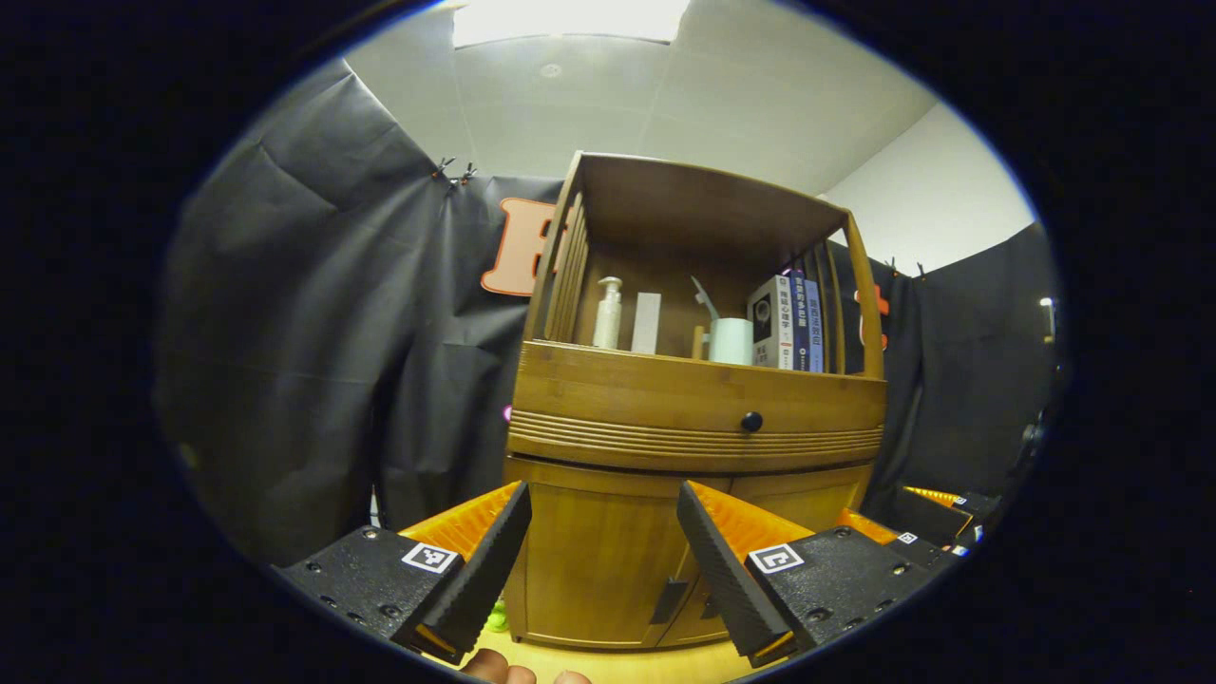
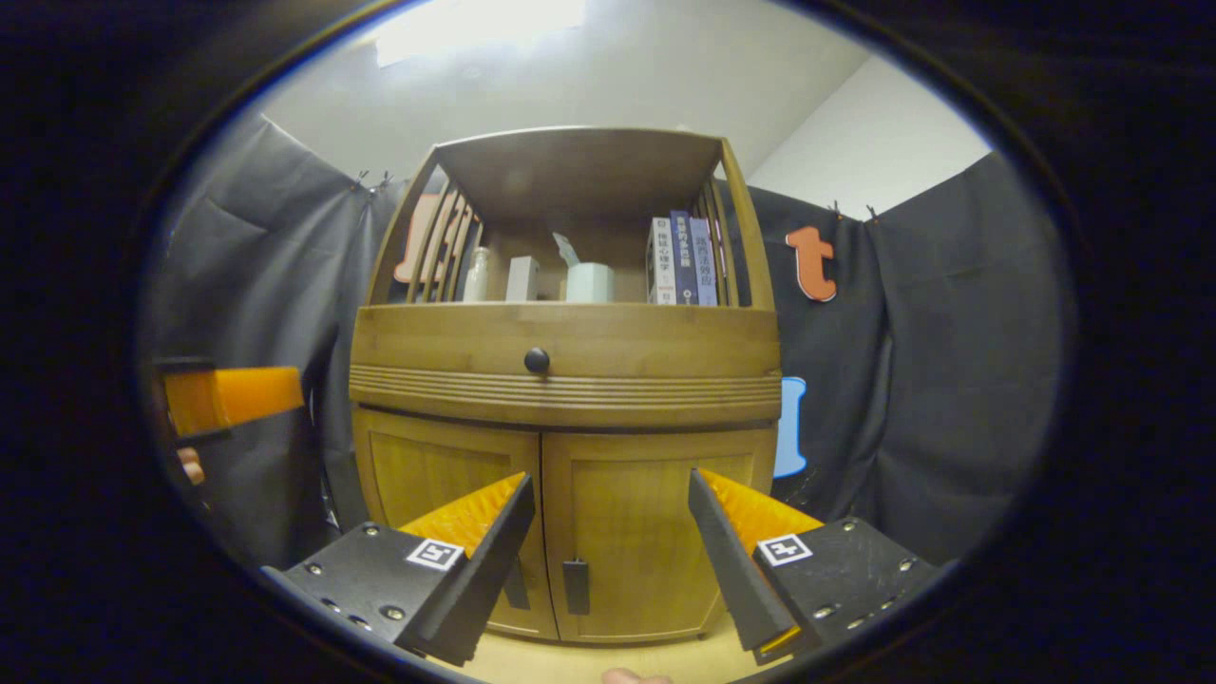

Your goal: Open the right door of the double-door shoe cabinet with the right hand, and open the left door with the left hand.

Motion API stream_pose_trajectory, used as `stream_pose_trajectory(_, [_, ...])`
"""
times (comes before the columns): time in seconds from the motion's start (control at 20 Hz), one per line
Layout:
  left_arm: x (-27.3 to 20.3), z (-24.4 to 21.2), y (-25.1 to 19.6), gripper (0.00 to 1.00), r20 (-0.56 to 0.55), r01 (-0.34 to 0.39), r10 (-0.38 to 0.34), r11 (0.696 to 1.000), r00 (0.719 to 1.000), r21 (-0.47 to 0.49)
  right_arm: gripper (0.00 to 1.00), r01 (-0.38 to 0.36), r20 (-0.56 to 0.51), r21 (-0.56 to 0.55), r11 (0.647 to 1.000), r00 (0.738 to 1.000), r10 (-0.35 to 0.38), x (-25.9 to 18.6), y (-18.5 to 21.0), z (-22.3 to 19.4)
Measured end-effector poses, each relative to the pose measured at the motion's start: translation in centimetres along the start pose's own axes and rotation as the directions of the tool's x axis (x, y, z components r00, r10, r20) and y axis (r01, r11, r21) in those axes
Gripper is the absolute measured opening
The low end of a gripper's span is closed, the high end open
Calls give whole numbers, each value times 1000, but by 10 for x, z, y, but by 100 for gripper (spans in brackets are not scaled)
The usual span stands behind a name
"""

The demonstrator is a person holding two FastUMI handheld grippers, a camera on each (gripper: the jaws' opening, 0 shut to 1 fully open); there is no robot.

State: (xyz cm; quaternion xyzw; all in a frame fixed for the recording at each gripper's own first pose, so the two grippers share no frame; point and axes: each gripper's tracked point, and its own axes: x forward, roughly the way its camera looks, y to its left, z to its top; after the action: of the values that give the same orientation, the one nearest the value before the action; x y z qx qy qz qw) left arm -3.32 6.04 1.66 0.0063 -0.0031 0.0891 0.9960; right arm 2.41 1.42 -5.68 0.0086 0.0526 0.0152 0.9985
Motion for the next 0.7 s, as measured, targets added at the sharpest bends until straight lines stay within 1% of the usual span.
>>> stream_pose_trajectory(0.1, [-1,0,17,92,-1,-37,37,999,999,14,97,-10,-46,-8,1000,999,10,14,7,-23])
stream_pose_trajectory(0.15, [-3,0,24,92,-3,-51,51,998,999,26,95,-17,-72,-8,1000,997,17,21,11,-35])
stream_pose_trajectory(0.2, [-3,0,32,92,-4,-69,69,997,998,39,97,-27,-99,-6,1000,995,26,29,15,-47])
stream_pose_trajectory(0.4, [-3,5,61,92,5,-141,141,986,990,85,96,-59,-197,21,998,978,62,57,33,-93])
stream_pose_trajectory(0.45, [-3,5,66,92,10,-155,155,984,988,90,95,-55,-219,23,998,974,59,65,36,-103])
stream_pose_trajectory(0.5, [-4,6,72,92,13,-170,169,981,985,95,82,-50,-242,19,999,969,54,69,37,-114])
stream_pose_trajectory(0.55, [-4,6,78,92,15,-186,185,978,983,98,78,-53,-264,14,998,963,55,76,39,-125])
stream_pose_trajectory(0.65, [-2,7,90,92,18,-216,216,971,976,98,65,-53,-308,-1,999,950,50,85,40,-146])
stream_pose_trajectory(0.7, [-2,7,93,92,19,-227,226,969,974,93,69,-56,-331,0,998,942,53,89,41,-157])
